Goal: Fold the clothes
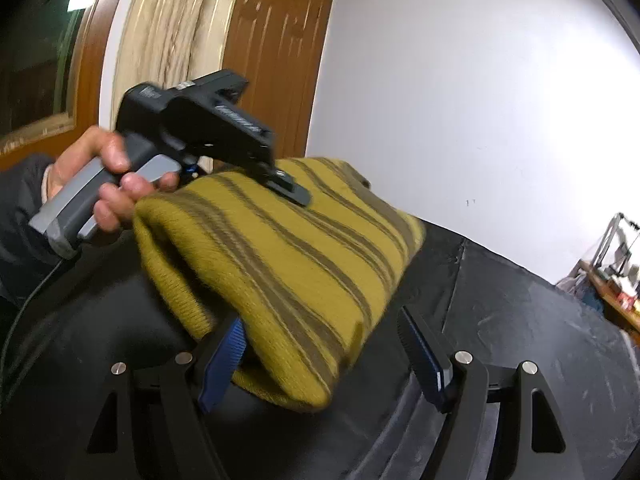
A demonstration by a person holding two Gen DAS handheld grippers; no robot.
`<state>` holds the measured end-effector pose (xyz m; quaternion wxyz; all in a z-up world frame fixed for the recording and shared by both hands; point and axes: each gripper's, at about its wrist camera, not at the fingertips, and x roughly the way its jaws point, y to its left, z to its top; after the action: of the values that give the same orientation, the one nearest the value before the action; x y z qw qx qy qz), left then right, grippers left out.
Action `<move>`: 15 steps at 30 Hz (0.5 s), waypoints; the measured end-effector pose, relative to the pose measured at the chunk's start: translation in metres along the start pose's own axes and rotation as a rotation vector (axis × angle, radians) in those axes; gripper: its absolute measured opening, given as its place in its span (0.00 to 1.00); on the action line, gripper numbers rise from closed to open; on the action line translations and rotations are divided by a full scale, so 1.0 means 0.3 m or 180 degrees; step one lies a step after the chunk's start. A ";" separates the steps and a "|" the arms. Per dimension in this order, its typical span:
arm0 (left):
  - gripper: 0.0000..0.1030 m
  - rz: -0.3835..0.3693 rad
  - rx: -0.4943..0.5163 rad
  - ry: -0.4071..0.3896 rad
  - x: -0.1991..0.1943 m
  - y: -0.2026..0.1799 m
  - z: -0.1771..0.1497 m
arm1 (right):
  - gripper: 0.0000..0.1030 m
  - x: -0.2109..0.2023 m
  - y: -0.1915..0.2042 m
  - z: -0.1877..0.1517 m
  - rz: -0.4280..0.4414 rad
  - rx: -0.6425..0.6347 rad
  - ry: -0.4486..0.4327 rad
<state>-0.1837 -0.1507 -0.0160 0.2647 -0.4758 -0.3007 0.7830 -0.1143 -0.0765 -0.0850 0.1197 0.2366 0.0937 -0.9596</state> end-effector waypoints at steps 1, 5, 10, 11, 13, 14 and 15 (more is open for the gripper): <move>0.43 -0.0013 0.0004 -0.0020 -0.027 0.017 0.000 | 0.75 0.001 -0.003 0.007 0.0044 0.0036 -0.0011; 0.43 -0.0096 -0.0165 -0.0021 -0.073 0.136 0.010 | 0.75 0.016 -0.018 0.037 0.0276 0.0173 -0.0045; 0.45 -0.0268 -0.0314 -0.0028 -0.078 0.279 0.013 | 0.75 -0.048 0.004 0.067 0.0454 0.0257 -0.0190; 0.47 -0.0289 -0.0309 -0.0040 -0.080 0.297 0.011 | 0.75 -0.052 0.004 0.074 0.0453 0.0257 -0.0201; 0.49 -0.0201 -0.0132 -0.0084 -0.084 0.278 0.008 | 0.75 -0.038 -0.003 0.091 0.0428 0.0247 -0.0201; 0.50 -0.0152 -0.0046 -0.0102 -0.086 0.266 0.005 | 0.75 -0.030 -0.004 0.103 0.0421 0.0245 -0.0199; 0.51 -0.0113 0.0009 -0.0115 -0.090 0.257 0.001 | 0.75 -0.048 0.014 0.124 0.0435 0.0236 -0.0201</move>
<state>-0.1830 -0.2221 -0.0559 0.2738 -0.4558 -0.3127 0.7870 -0.1168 -0.0868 -0.0462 0.1790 0.2163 0.0379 -0.9590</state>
